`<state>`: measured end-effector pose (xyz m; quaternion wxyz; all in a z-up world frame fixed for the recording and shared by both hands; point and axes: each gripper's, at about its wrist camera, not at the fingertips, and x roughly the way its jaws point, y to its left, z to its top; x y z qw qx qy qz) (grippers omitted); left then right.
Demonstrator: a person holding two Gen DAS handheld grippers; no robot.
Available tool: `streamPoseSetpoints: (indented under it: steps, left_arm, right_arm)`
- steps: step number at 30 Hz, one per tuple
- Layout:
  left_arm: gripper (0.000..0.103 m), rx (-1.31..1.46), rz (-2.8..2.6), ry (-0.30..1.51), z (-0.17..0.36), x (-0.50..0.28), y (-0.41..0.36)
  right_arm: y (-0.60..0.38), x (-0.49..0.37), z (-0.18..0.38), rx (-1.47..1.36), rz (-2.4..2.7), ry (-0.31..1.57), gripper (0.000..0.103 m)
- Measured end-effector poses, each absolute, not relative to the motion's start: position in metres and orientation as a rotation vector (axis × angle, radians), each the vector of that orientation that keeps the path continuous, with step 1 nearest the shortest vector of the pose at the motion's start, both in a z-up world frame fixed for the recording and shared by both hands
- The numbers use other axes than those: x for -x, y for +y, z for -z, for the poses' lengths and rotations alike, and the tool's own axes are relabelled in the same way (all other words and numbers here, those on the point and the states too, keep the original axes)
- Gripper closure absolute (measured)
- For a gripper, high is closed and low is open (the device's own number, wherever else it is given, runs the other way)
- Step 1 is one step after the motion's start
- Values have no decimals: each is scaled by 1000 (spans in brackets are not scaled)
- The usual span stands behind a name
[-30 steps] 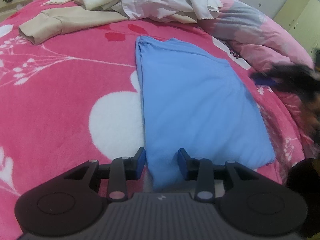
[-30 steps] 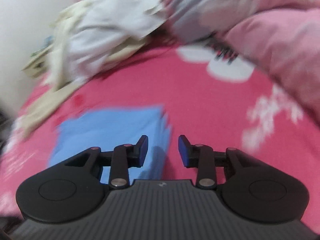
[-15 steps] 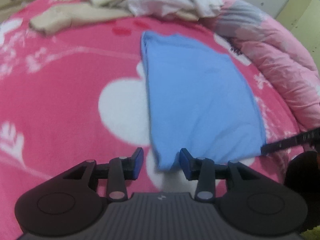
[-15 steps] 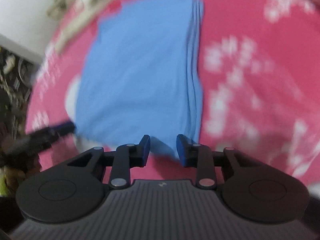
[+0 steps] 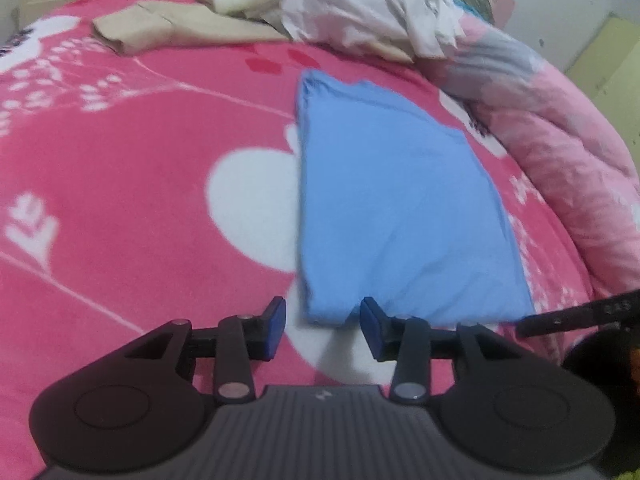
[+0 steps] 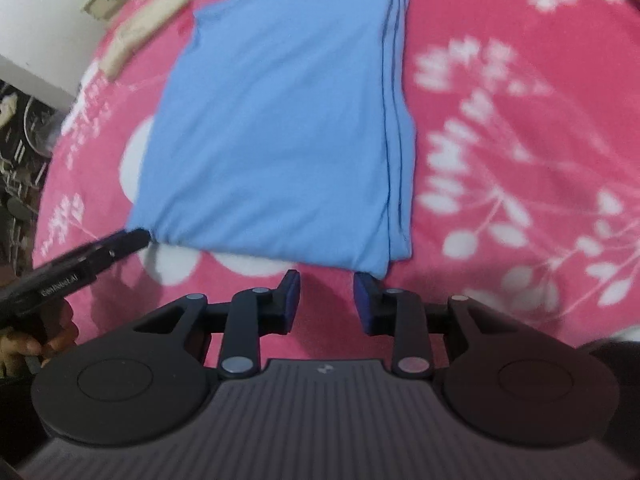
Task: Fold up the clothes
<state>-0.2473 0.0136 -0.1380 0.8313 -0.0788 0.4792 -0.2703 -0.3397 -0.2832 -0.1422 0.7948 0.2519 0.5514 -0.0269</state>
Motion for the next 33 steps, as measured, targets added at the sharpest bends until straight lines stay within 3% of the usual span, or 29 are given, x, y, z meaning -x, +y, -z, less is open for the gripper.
streamPoseSetpoints:
  steps: [6,10,21,33]
  left_arm:
    - [56,292,556,961,117,227,32]
    - [56,338,569,950,114,204,28]
    - [57,341,677,998,164,134,-16]
    - [64,531,767,1035,196,39,-48]
  right_arm:
    - [-311,339,103,-572,94,985,53]
    - [-337,321,107,-705,106,895,44]
    - [-395,246,198,-1036,44,854,43]
    - [-414,167,214,-1058,-88,737,44]
